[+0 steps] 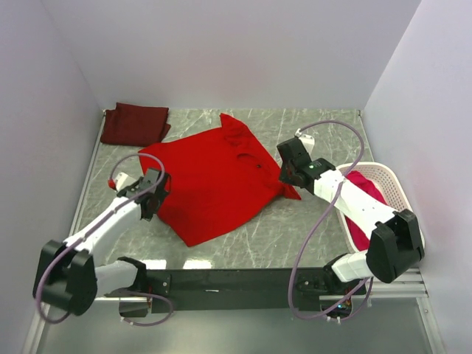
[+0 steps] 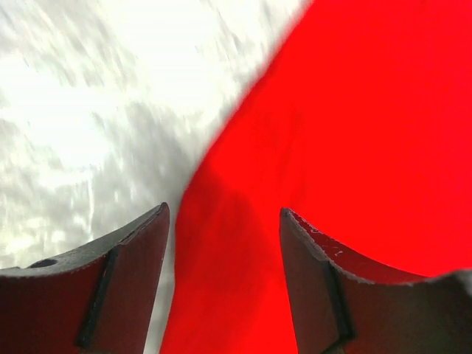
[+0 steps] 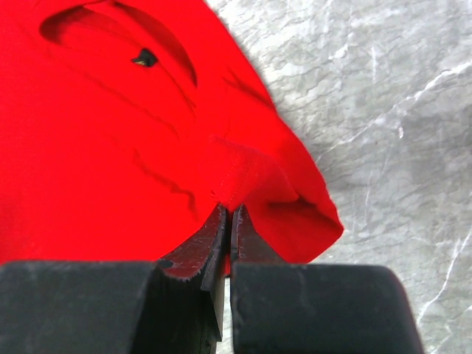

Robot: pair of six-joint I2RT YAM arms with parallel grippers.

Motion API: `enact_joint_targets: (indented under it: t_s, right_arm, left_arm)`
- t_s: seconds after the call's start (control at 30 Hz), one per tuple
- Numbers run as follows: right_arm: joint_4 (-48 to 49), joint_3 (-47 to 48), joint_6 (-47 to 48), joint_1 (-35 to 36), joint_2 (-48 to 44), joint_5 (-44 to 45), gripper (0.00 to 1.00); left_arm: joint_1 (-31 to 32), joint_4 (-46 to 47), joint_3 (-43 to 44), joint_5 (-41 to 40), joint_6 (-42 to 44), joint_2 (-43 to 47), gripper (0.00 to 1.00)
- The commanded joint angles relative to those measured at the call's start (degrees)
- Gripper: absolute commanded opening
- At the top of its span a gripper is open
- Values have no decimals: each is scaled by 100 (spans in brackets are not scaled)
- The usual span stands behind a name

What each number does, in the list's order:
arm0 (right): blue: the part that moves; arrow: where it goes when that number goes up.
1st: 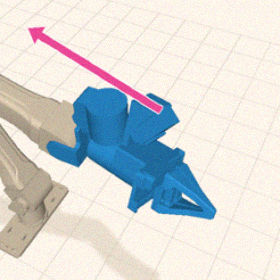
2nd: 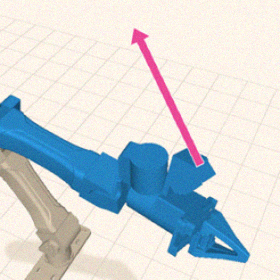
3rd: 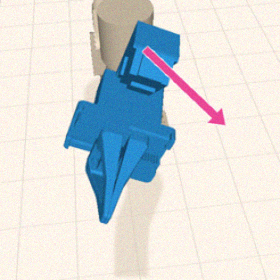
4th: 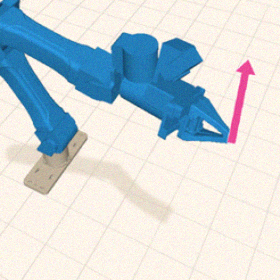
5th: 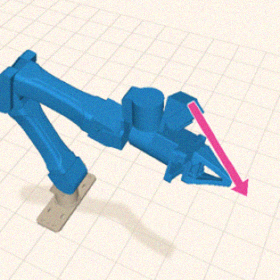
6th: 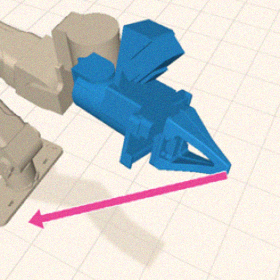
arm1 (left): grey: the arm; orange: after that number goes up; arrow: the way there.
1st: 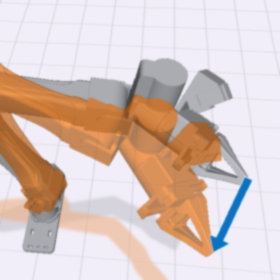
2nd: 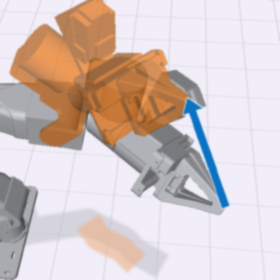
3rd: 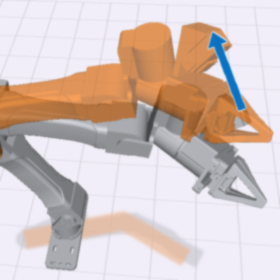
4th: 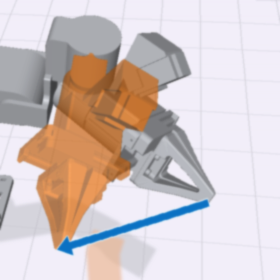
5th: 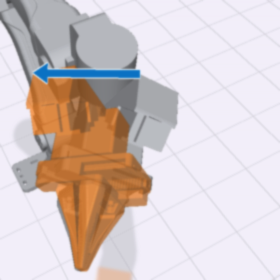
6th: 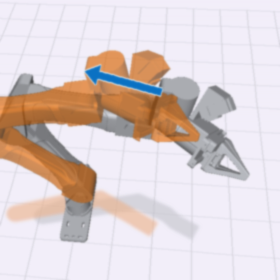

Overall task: Fold and stack the t-shirts
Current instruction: Fold the tshirt

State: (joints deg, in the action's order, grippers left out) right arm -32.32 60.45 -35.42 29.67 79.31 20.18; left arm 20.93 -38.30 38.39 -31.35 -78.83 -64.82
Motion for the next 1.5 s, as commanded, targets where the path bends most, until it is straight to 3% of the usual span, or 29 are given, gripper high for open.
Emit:
enact_joint_targets:
  t_s: [0.0, 0.27, 0.37, 0.47, 0.53, 0.57, 0.6, 0.8, 0.97, 1.03, 1.07, 1.17, 1.27, 1.37, 1.47]
  right_arm:
    - [129, 257, 149, -137, 58, -41, 0]
    - [182, 248, 220, -330, -126, -199, 0]
    - [226, 310, 263, -400, -118, -251, 0]
    - [164, 616, 281, -445, 23, -374, 0]
    - [120, 827, 290, -488, 67, -401, 0]
    - [103, 1072, 316, -523, 137, -419, 0]
    - [68, 1214, 334, -550, 181, -428, 0]
    - [-99, 2453, 457, -884, 1112, -498, 0]
    - [-214, 3550, 483, -1279, 2489, -673, 0]
    - [-301, 4007, 501, -1376, 2878, -822, 0]
    - [-397, 4123, 536, -1394, 3141, -841, 0]
    - [-294, 3994, 615, -1385, 3153, -788, 0]
    - [-126, 3589, 615, -1394, 2864, -806, 0]
    - [-91, 3317, 598, -1394, 2564, -727, 0]
    - [-117, 3070, 571, -1376, 2248, -683, 0]
  left_arm:
    - [-587, 314, 257, -442, 165, -364, 66]
    - [-766, 797, 380, 119, 526, -1173, 65]
    - [-766, 1377, 204, 445, 825, -1279, 63]
    - [-766, 1536, 370, 604, 983, -1568, 45]
    - [-774, 1476, 554, 552, 1079, -1814, 23]
    - [-801, 1431, 773, 525, 1089, -1894, 1]
    - [-818, 1396, 897, 516, 1115, -2060, 1]
    - [-906, 1290, 2258, 472, 1720, -2928, 1]
    - [-941, 1185, 3996, 1225, 2696, -4099, 1]
    - [-906, 1176, 4167, 1491, 2777, -4180, 1]
    - [-880, 1194, 3985, 1518, 2707, -4066, 4]
    - [-687, 1062, 3054, 1300, 2075, -3242, 34]
    - [-521, 1123, 1719, 1342, 1319, -2143, 55]
    - [-187, 1290, 759, 1395, 782, -1272, 64]
    - [59, 1317, 450, 1571, 501, -1112, 63]
